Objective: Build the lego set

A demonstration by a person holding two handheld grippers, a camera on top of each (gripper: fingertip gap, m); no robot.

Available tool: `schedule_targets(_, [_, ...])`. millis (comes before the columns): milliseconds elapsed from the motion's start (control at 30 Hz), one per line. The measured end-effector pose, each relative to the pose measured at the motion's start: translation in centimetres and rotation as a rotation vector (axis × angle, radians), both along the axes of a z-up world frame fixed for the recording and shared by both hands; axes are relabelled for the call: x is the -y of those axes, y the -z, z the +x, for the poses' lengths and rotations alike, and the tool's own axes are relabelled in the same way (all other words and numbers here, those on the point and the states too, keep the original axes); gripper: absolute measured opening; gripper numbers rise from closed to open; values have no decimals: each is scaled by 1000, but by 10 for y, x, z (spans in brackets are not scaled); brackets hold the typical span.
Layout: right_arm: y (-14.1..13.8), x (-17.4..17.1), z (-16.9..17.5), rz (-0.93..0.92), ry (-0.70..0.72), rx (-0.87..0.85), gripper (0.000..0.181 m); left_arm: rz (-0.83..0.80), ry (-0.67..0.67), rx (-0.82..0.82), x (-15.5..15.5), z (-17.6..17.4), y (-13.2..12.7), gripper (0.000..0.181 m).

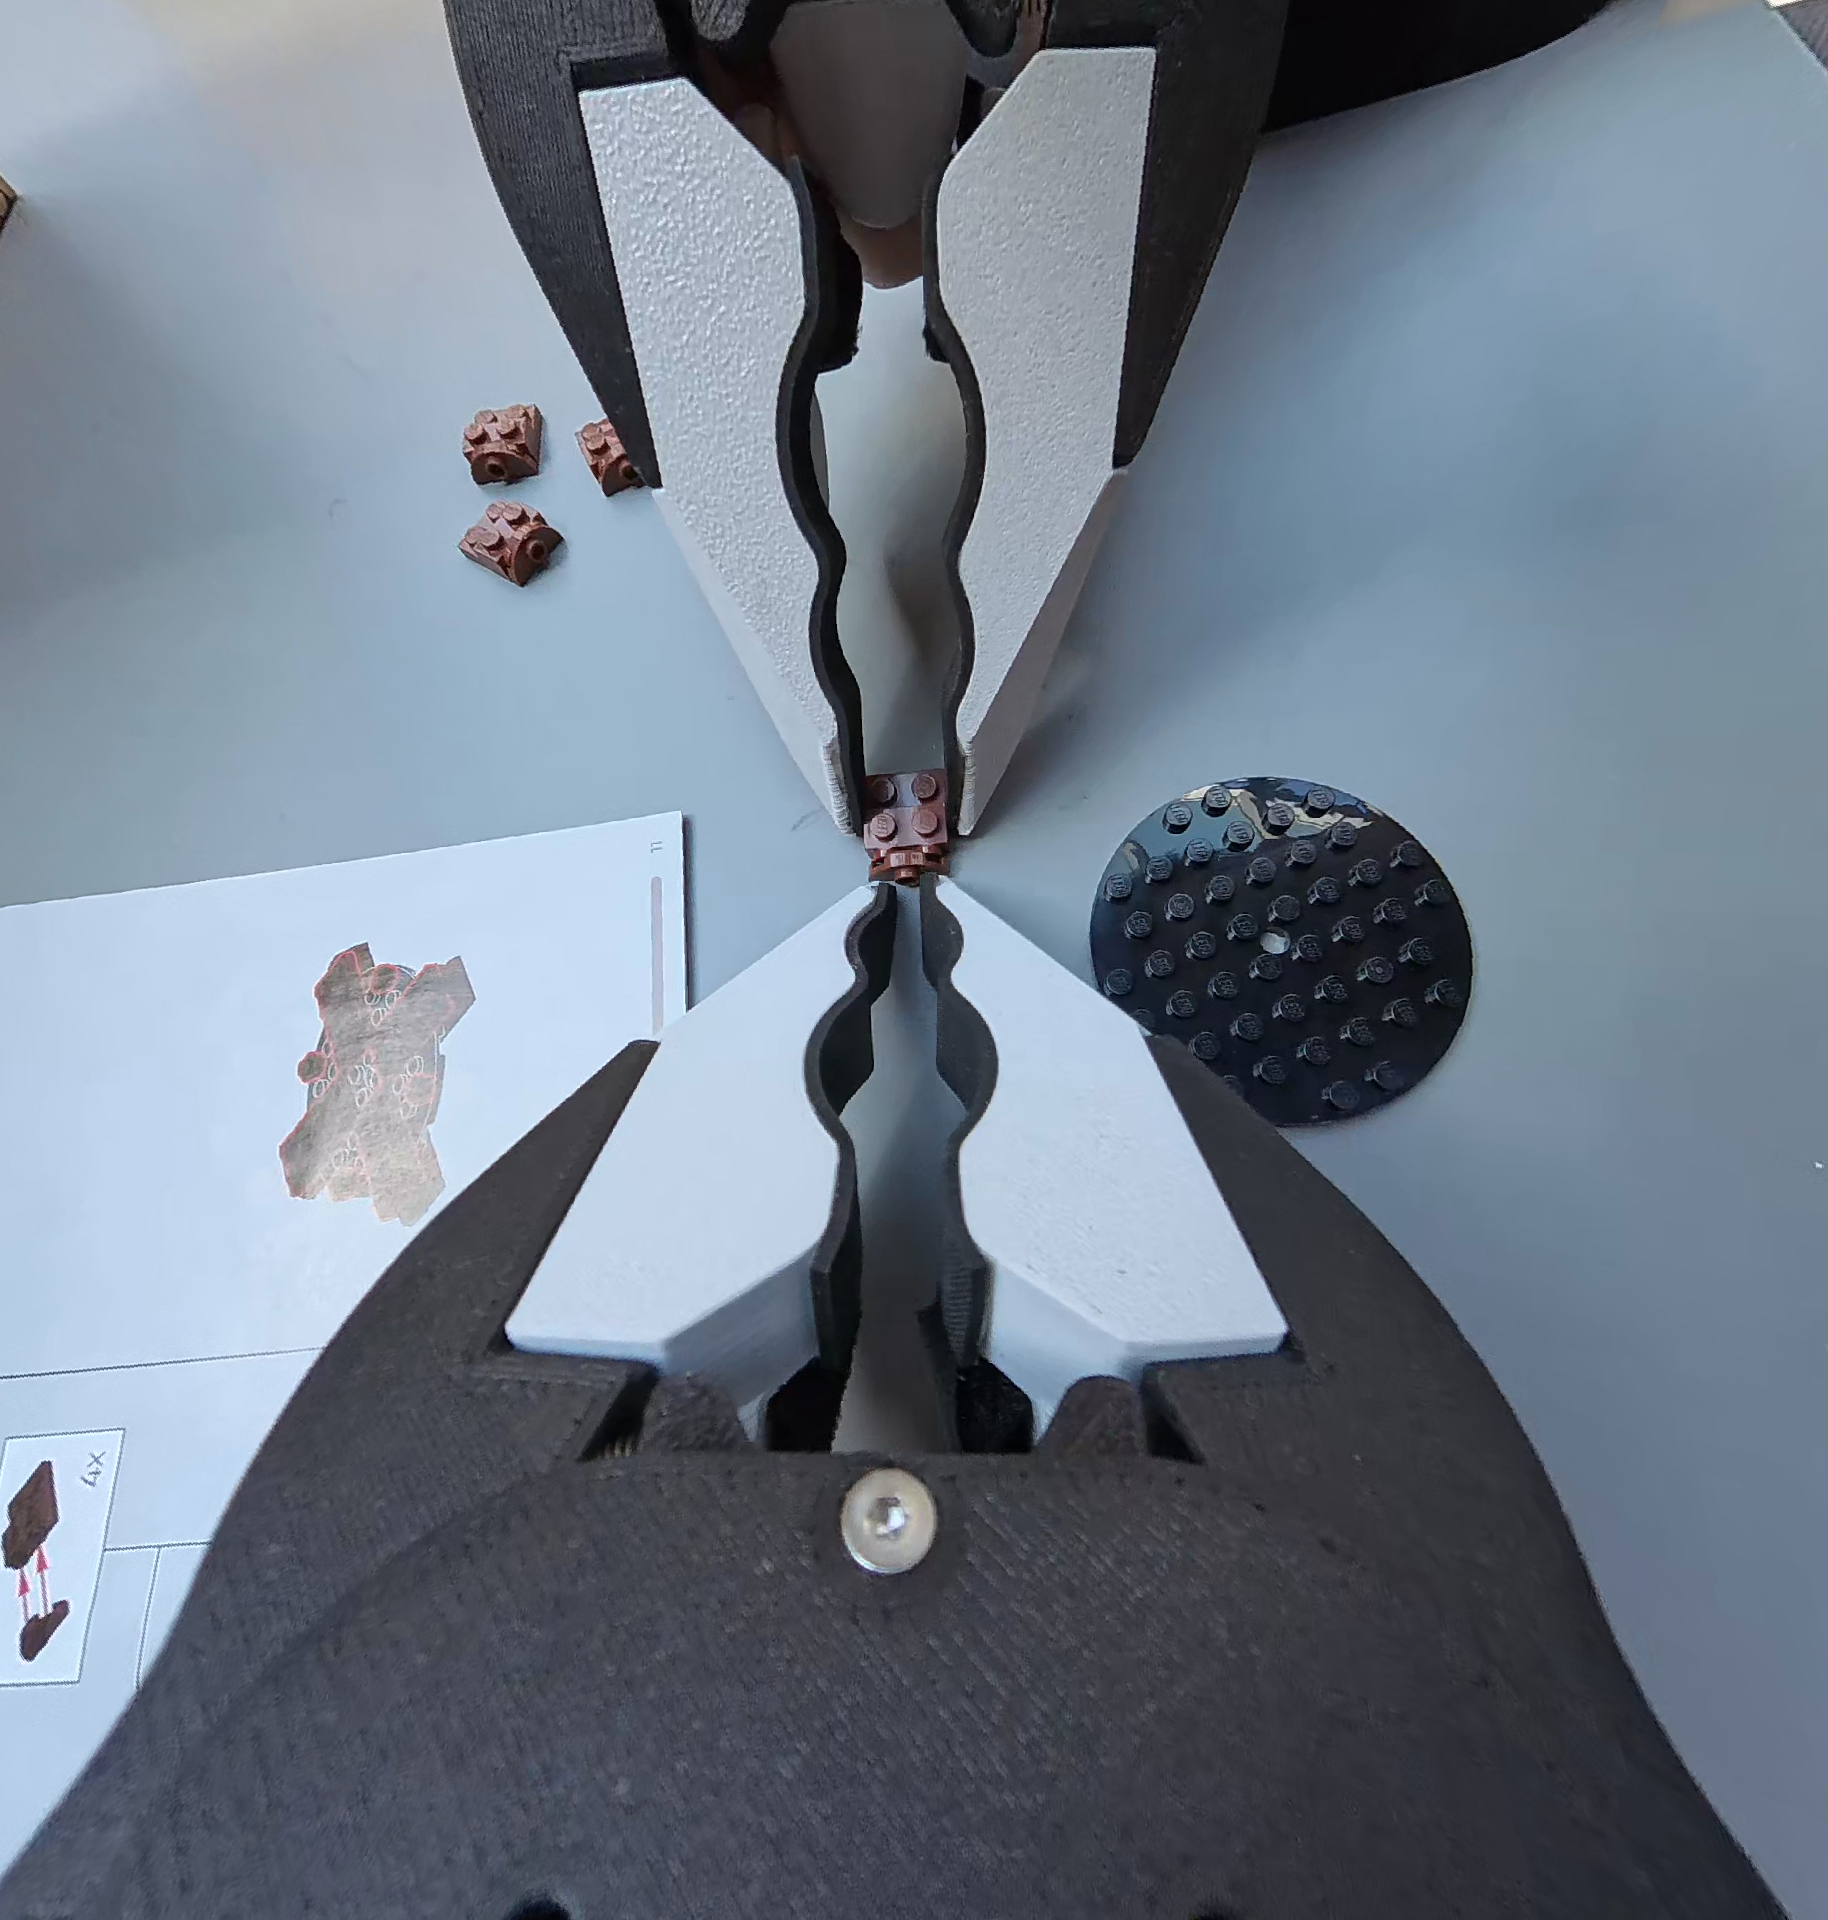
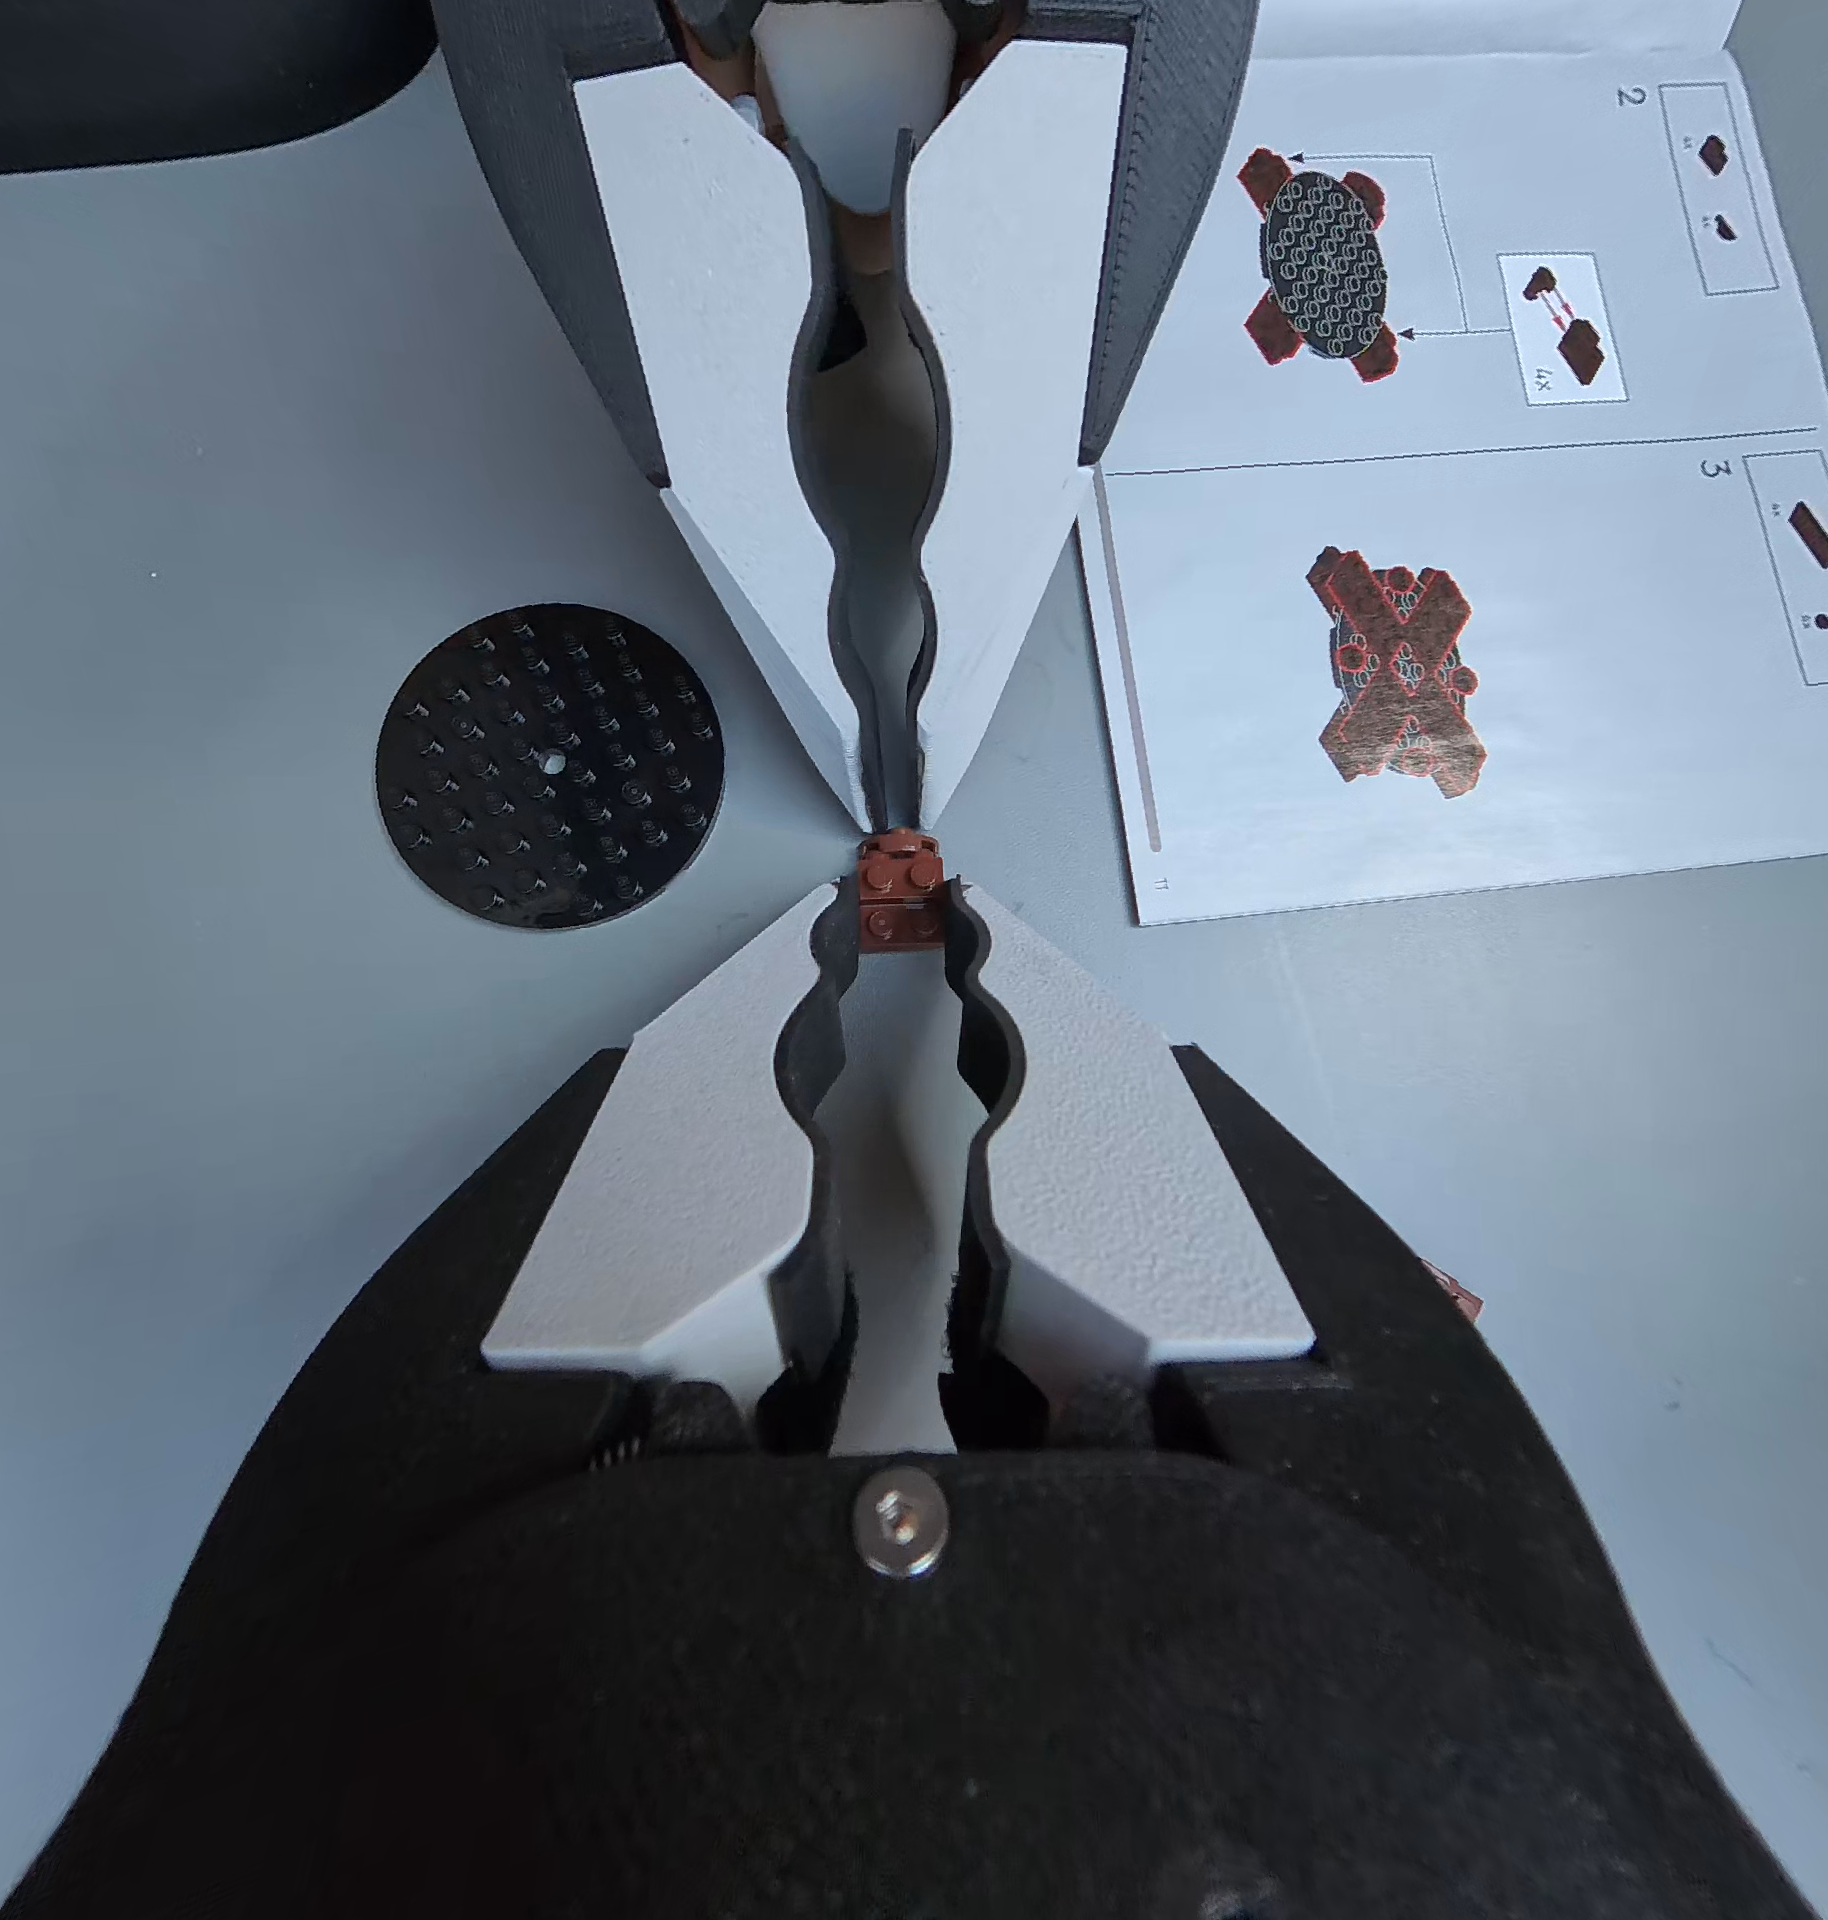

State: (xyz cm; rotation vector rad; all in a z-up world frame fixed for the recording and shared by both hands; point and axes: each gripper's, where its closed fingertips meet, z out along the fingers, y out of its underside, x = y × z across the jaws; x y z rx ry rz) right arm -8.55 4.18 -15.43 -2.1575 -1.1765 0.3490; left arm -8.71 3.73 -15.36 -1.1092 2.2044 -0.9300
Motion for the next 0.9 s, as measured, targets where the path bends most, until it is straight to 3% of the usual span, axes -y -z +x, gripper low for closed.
schedule_targets(567, [0, 0, 0, 7, -9, -15, 16, 46, -12, 39, -2, 2, -1, 8])
schedule_targets(633, [0, 0, 0, 9, -8, -16, 16, 39, -45, 35, -5, 2, -1, 15])
schedule_targets(900, [0, 2, 3, 5, -6, -30, 16, 26, -46, 35, -3, -4, -2, 7])
